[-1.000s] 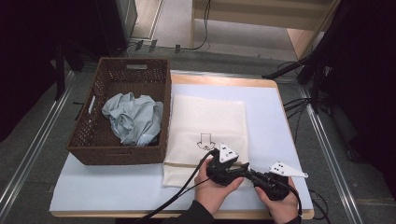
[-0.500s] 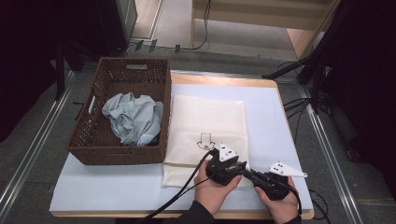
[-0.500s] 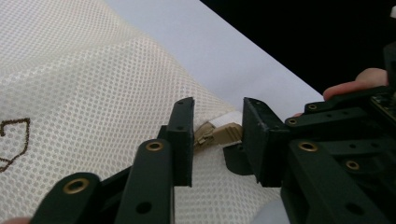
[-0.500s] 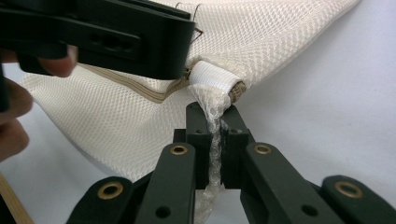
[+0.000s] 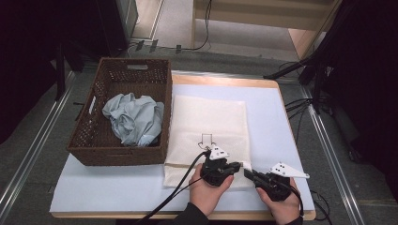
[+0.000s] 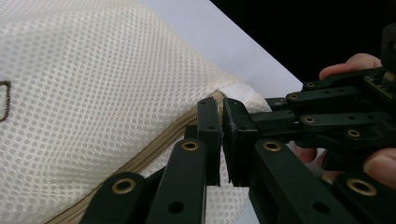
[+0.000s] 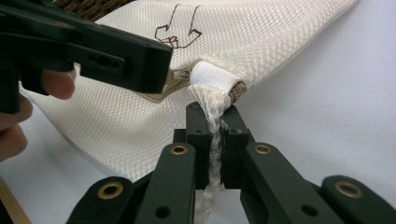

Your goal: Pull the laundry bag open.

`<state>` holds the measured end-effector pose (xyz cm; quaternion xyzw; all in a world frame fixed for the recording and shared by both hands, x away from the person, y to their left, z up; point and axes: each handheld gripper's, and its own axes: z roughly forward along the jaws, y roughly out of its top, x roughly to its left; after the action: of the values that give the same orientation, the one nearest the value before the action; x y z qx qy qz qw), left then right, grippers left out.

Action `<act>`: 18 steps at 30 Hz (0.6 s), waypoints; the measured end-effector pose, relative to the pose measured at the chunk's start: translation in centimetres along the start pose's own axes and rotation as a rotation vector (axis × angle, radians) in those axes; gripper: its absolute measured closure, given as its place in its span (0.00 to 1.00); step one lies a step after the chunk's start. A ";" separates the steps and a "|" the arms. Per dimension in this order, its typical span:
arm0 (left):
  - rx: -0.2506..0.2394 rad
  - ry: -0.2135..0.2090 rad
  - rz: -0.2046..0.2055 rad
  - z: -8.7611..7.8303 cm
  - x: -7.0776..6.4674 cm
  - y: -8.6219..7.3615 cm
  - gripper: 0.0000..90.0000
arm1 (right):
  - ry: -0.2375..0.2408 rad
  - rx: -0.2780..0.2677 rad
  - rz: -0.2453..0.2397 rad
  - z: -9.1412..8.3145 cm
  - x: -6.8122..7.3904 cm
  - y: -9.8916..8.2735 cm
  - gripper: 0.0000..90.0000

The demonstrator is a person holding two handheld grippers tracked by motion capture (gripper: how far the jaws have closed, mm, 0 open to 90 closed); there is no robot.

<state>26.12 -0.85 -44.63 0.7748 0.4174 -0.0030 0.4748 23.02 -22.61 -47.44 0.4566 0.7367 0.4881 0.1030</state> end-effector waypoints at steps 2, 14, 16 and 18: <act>0.004 -0.009 -0.003 0.1 0.1 -0.1 0.96 | 0.000 -0.004 -0.004 0.0 0.0 0.0 0.96; -0.002 -0.055 -0.026 0.0 0.8 -0.4 0.98 | 0.037 -0.007 0.031 0.0 -0.4 0.1 0.70; -0.001 -0.058 -0.021 0.1 0.8 -0.5 0.98 | 0.065 0.005 0.061 0.1 -0.7 0.4 0.64; 0.002 -0.053 -0.019 0.1 0.9 -0.6 0.98 | 0.098 0.007 0.083 0.1 -0.9 0.7 0.62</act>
<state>26.35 -0.26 -45.46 0.7711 0.4119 -0.0283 0.4846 23.99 -23.15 -47.19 0.4625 0.7231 0.5110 0.0450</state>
